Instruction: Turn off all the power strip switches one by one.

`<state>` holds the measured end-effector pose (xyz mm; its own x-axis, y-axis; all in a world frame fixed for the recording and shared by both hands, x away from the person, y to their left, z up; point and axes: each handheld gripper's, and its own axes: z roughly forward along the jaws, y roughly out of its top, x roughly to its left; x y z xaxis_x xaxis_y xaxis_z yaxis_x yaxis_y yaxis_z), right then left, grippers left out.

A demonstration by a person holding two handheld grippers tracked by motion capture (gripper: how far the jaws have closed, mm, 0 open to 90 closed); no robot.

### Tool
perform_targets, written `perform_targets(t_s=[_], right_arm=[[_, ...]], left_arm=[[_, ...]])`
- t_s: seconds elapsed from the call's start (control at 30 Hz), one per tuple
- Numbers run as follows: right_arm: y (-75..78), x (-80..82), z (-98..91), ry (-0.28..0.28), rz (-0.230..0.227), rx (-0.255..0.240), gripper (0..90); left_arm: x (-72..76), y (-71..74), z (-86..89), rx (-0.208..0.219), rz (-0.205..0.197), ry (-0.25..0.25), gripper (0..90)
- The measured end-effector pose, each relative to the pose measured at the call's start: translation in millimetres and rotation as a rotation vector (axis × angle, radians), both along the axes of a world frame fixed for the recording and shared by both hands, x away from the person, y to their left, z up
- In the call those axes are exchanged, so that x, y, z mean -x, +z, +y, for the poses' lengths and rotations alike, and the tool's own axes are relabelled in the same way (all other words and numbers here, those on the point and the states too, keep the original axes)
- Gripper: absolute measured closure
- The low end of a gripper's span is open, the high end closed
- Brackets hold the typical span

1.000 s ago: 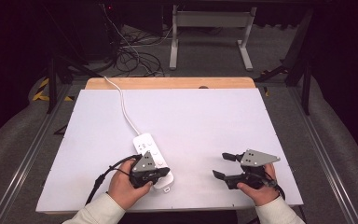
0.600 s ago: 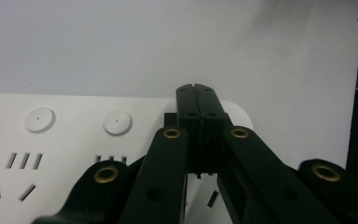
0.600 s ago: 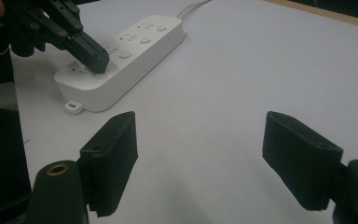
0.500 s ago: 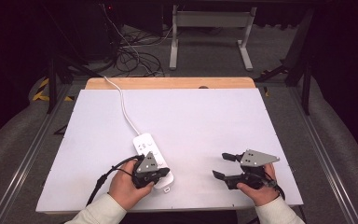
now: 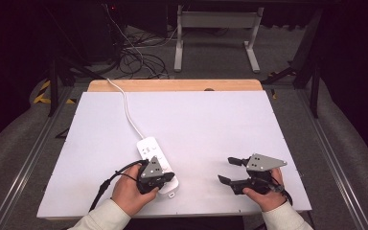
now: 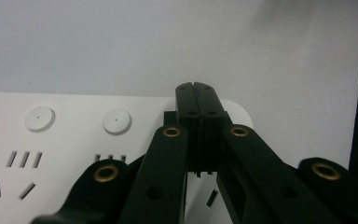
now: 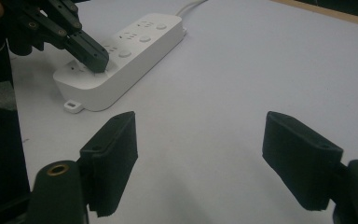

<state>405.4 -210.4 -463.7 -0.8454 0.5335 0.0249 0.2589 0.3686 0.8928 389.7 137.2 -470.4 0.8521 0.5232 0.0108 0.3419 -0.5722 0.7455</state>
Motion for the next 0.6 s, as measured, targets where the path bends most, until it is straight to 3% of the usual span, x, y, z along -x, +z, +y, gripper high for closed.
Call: perform_targets(t_s=[0.1,0.23,0.37,0.43,0.47,0.5,0.53,0.6], right_arm=[[-0.1,0.2,0.8,0.002,0.001,0.001,26.7],[0.0,0.2,0.5,0.001,0.0,0.001,26.7],[-0.1,0.3,0.8,0.002,0.001,0.001,26.7],[0.0,0.6,0.9,0.002,0.001,0.003,26.7],[0.3,0.5,0.2,0.003,-0.003,0.002,26.7],[0.3,0.5,0.2,0.003,-0.003,0.002,26.7],[0.6,0.5,-0.4,0.003,-0.004,0.0,26.7],[0.5,0.0,-1.7,0.0,-0.005,-0.003,26.7]], left_arm=[[1.9,0.5,-2.4,-0.023,-0.017,0.001,90.0],[0.9,0.1,-2.1,-0.014,0.0,0.008,90.0],[1.8,-0.2,-2.9,-0.019,-0.011,0.012,90.0],[0.3,-2.9,-0.6,0.02,-0.012,0.012,90.0],[-1.6,-3.4,1.9,0.066,0.007,0.018,90.0],[-4.2,-1.0,4.1,0.084,0.04,0.012,90.0],[-4.8,0.7,5.0,0.084,0.049,0.011,90.0],[-2.8,5.6,5.7,0.105,0.012,0.004,90.0]])
